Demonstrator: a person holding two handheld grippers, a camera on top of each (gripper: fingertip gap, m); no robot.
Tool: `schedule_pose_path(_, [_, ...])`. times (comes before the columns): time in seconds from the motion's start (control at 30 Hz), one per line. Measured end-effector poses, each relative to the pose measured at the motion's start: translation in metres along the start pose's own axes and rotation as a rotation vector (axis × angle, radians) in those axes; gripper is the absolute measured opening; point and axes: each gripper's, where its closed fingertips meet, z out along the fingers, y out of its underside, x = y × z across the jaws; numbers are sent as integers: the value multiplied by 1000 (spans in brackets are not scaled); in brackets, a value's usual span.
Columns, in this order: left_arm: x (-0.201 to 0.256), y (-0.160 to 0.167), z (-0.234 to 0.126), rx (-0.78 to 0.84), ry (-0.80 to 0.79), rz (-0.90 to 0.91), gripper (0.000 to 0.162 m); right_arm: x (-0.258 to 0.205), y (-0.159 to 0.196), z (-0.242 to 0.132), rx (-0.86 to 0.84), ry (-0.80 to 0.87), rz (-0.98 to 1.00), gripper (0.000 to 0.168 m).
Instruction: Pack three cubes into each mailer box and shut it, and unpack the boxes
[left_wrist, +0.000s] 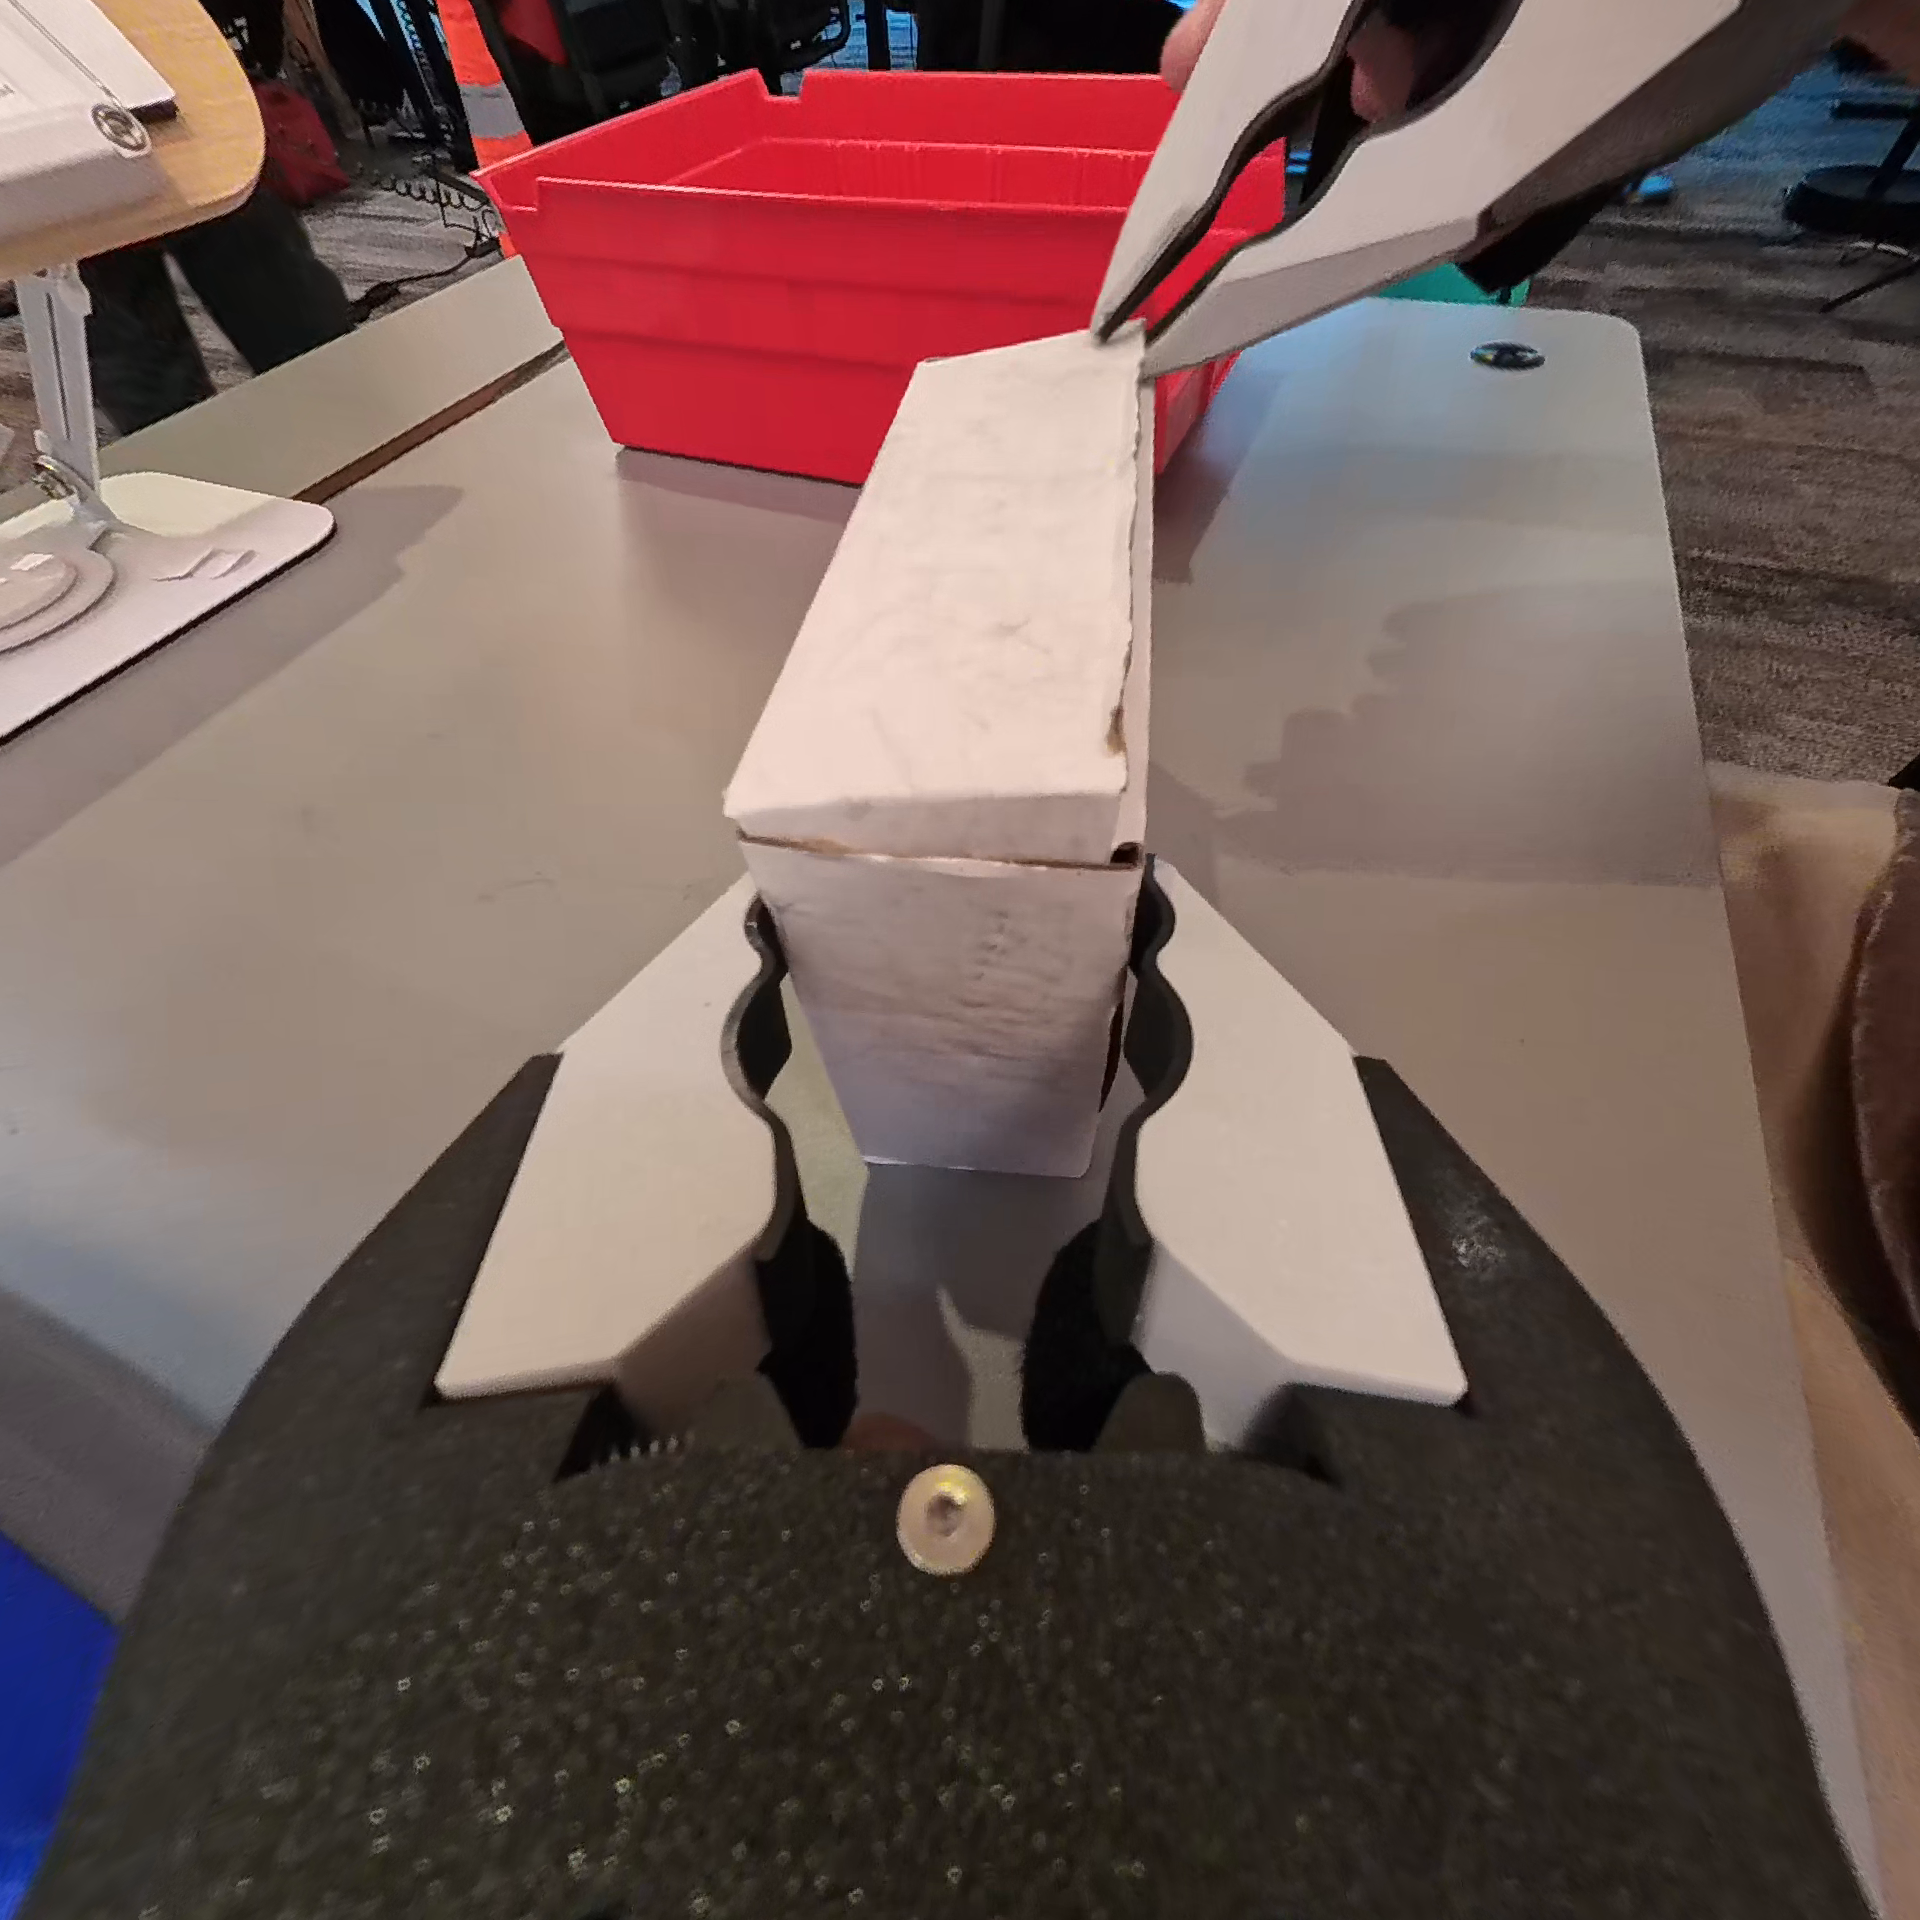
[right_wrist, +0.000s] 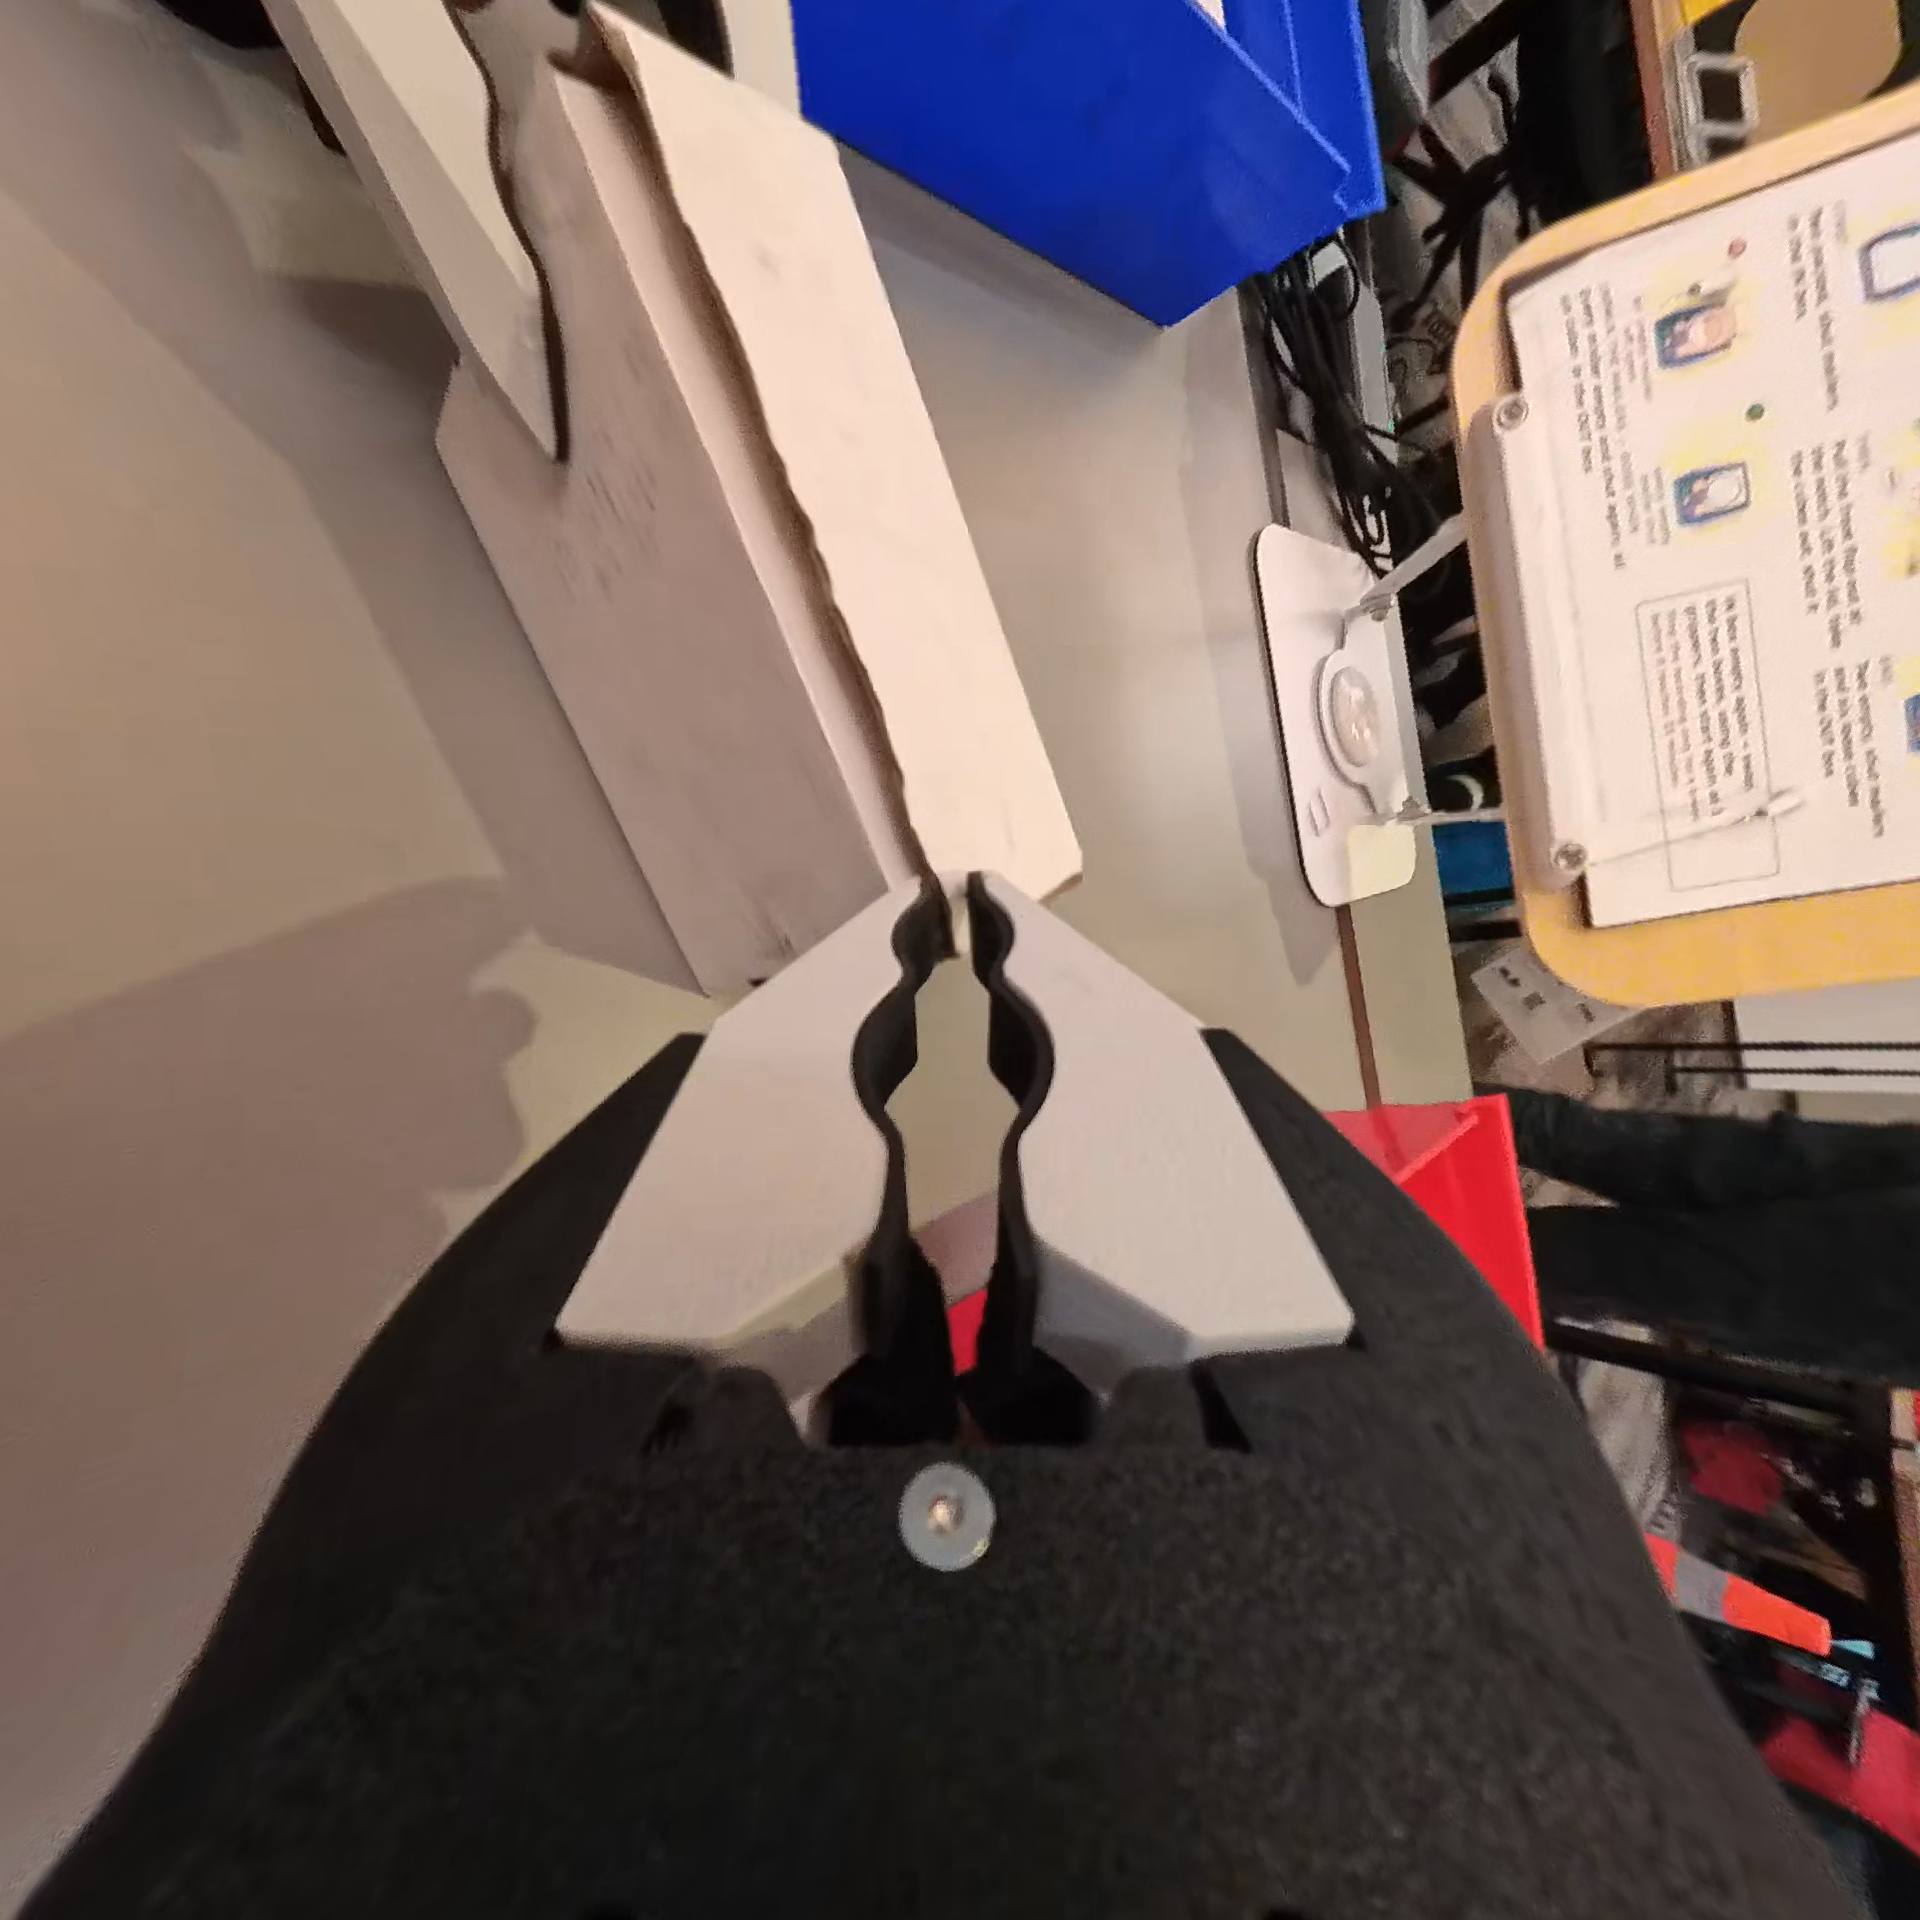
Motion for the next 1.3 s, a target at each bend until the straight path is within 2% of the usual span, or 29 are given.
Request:
schedule_pose_path(0.23, [2,0,1,0,20,26,63,-4,-20,7,-17,-5,-165,14])
schedule_pose_path(0.27, [1,-1,1,1,20,20,63,-8,-23,10,-21,-25,-173,6])
schedule_pose_path(0.33, [0,0,1,7,21,20,63,-5,-23,13,-36,-32,-172,5])
schedule_pose_path(0.43, [1,0,1,2,22,44,63,-2,-26,9,9,-144,-34,5])
schedule_pose_path(0.53, [6,-1,2,-7,29,79,63,18,-38,-2,155,-294,291,3])
schedule_pose_path(0.57, [7,-1,3,-17,26,68,63,18,-35,0,144,-327,314,3])
schedule_pose_path(0.7, [5,-1,4,-11,27,41,63,18,-34,3,22,-198,97,5])
schedule_pose_path(0.77, [6,-1,4,-18,23,58,63,17,-44,4,-5,-145,21,25])
schedule_pose_path(0.93, [6,-2,4,-33,-5,96,63,15,-64,20,-63,-17,-195,23])
schedule_pose_path(1.07, [-11,-2,0,-45,-96,165,63,11,-68,30,-52,-58,-174,3])
schedule_pose_path(1.23, [-33,-3,-2,-81,-264,355,63,14,-73,34,16,-96,-2,3])
schedule_pose_path(1.3, [-39,-3,0,-89,-316,371,64,16,-71,38,28,-109,77,3])
